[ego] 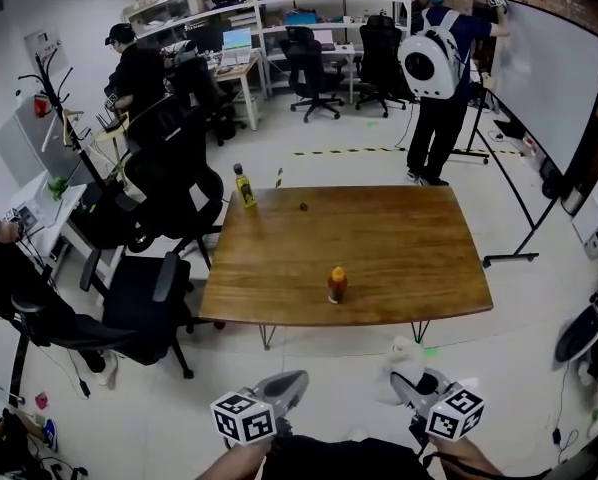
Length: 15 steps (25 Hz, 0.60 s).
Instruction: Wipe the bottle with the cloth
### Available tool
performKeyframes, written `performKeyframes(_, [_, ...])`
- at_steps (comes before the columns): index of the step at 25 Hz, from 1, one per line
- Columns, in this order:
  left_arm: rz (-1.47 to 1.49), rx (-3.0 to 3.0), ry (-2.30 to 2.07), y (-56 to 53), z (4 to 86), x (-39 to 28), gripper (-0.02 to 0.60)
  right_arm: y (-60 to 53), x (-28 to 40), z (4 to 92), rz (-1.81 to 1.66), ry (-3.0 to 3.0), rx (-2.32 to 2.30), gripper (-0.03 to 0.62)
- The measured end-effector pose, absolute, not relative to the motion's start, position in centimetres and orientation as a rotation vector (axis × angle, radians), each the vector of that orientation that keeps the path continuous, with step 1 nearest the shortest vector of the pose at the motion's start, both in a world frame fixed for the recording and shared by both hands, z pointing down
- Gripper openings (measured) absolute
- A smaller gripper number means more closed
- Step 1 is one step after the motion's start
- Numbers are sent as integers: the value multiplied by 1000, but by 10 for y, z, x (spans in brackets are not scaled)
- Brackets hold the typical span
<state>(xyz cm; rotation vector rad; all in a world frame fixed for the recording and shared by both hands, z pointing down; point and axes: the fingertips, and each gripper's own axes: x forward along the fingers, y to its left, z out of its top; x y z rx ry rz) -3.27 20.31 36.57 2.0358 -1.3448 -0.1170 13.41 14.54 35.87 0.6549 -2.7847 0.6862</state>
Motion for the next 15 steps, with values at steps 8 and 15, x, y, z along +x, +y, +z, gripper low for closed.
performKeyframes(8, [-96,2084,-1335,211,353,-52,15,156,132,354,505,-2755,734,71])
performKeyframes(15, [-118,2083,-1338,209,352,-62,15,162,130,354,552,-2749,756,71])
